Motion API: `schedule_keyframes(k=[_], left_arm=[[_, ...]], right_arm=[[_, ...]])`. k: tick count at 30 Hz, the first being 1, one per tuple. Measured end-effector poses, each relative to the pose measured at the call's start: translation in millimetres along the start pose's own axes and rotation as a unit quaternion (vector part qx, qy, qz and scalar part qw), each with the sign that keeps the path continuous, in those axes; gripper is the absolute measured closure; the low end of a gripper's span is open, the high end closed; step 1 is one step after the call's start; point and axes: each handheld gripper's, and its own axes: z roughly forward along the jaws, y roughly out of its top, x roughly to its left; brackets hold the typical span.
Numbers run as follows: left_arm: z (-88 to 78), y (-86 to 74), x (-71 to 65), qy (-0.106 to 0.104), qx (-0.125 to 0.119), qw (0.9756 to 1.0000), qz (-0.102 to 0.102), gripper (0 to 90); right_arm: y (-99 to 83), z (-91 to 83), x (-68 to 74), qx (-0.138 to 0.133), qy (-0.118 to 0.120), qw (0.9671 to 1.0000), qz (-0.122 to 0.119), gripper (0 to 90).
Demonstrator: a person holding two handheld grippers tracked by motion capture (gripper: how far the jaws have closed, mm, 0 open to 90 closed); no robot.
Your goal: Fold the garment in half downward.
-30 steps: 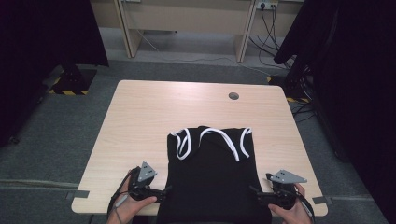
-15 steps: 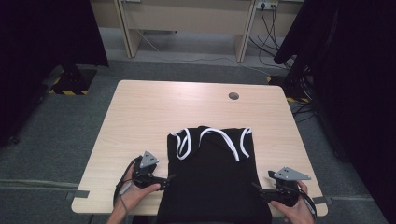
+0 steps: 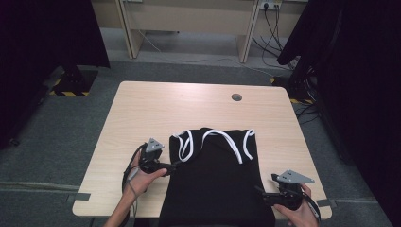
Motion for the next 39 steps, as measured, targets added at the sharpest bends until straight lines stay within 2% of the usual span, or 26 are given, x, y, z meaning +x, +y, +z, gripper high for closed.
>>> schedule_keyframes(k=[8,15,18,20,30,32,34,36,39], left_arm=[[25.3,24.7,6.8,0.013,0.012,0.9998,-0.003,2.1],[44.5,32.9,13.8,0.029,0.026,0.9993,-0.004,2.2],[49.6,34.9,14.5,0.032,0.024,0.9992,-0.006,2.2],[57.3,38.9,14.0,0.040,0.028,0.9988,0.005,2.8],[74.6,48.3,18.1,0.044,0.035,0.9984,0.003,4.1],[78.8,49.9,17.0,0.050,0.038,0.9979,0.016,9.7],[82.2,50.5,17.2,0.044,0.043,0.9980,0.016,14.3],[83.1,51.4,16.2,0.051,0.045,0.9972,0.032,19.9],[82.3,52.4,13.9,0.044,0.041,0.9971,0.047,36.7]], right_arm=[[-1.0,-1.6,-3.5,-0.002,-0.002,1.0000,0.003,16.9],[-1.6,-1.5,-5.3,-0.001,-0.003,1.0000,0.002,16.9],[-1.7,-0.8,-4.7,0.001,-0.002,1.0000,0.002,16.9],[-1.9,0.1,-3.9,0.002,0.000,1.0000,0.000,17.0],[-0.7,-1.7,-4.8,-0.002,0.000,1.0000,-0.001,17.0],[-0.9,-1.4,-5.3,-0.002,0.000,1.0000,0.000,17.0],[-1.1,-1.1,-5.3,-0.001,0.000,1.0000,0.000,17.0],[-1.2,-0.5,-5.3,0.000,0.001,1.0000,-0.001,17.0],[-1.3,0.0,-5.7,0.001,0.001,1.0000,0.000,17.1]])
